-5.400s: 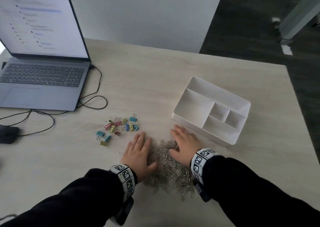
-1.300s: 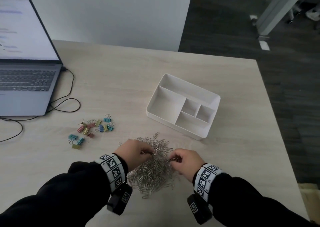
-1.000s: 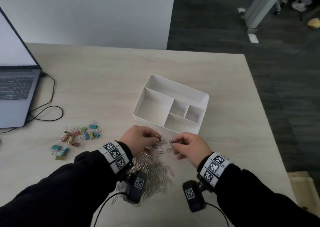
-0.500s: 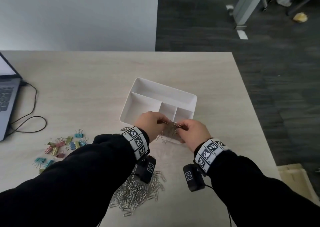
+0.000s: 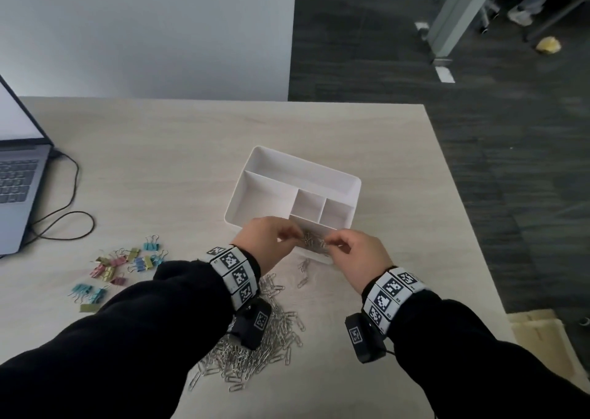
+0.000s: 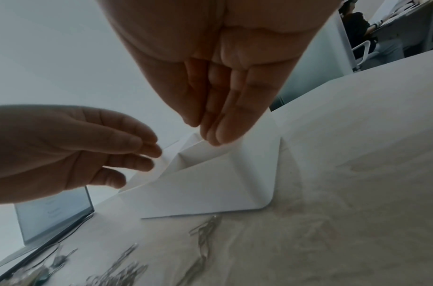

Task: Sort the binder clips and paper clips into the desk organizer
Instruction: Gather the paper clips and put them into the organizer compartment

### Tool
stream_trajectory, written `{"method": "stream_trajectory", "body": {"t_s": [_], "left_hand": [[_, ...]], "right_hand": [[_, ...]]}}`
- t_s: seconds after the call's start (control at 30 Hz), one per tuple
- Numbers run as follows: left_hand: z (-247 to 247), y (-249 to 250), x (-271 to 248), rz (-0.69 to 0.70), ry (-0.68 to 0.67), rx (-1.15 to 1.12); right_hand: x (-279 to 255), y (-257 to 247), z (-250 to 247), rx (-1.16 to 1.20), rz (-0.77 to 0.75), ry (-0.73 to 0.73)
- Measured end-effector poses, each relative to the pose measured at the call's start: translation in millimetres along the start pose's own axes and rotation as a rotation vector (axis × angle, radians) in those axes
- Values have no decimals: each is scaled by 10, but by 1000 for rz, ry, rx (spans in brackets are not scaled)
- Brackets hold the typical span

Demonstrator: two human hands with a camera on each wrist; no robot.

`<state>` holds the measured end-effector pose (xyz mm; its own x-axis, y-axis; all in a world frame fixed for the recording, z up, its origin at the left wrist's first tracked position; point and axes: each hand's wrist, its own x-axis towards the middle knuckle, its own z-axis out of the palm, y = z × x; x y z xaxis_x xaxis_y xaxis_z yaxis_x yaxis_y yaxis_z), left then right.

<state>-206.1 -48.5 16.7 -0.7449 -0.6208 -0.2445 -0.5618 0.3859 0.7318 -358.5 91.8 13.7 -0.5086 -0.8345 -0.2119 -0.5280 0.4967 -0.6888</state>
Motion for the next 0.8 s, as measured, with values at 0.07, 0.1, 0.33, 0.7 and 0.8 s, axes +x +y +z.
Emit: {"method": "stream_trajectory", "body": {"t_s": [0.07,0.1,0.33,0.7,0.8], "left_hand": [[-79,-134,-162,-36,33,5],[-112,-207,-242,-60,52,15],[-185,-876,-799,-221,63,206],[93,-1136,-1391,-131,-177,374],[94,-1121,-1494,-99,-89,344]], "right_hand": [[-116,18,28,-23,-56,-23],[-170,27,59,-49,-80,-64],[-281,62,525,-290,-162,-386],[-626,-81,1026,-479,-374,-533],[-628,-151,986,-426,-325,-429]]}}
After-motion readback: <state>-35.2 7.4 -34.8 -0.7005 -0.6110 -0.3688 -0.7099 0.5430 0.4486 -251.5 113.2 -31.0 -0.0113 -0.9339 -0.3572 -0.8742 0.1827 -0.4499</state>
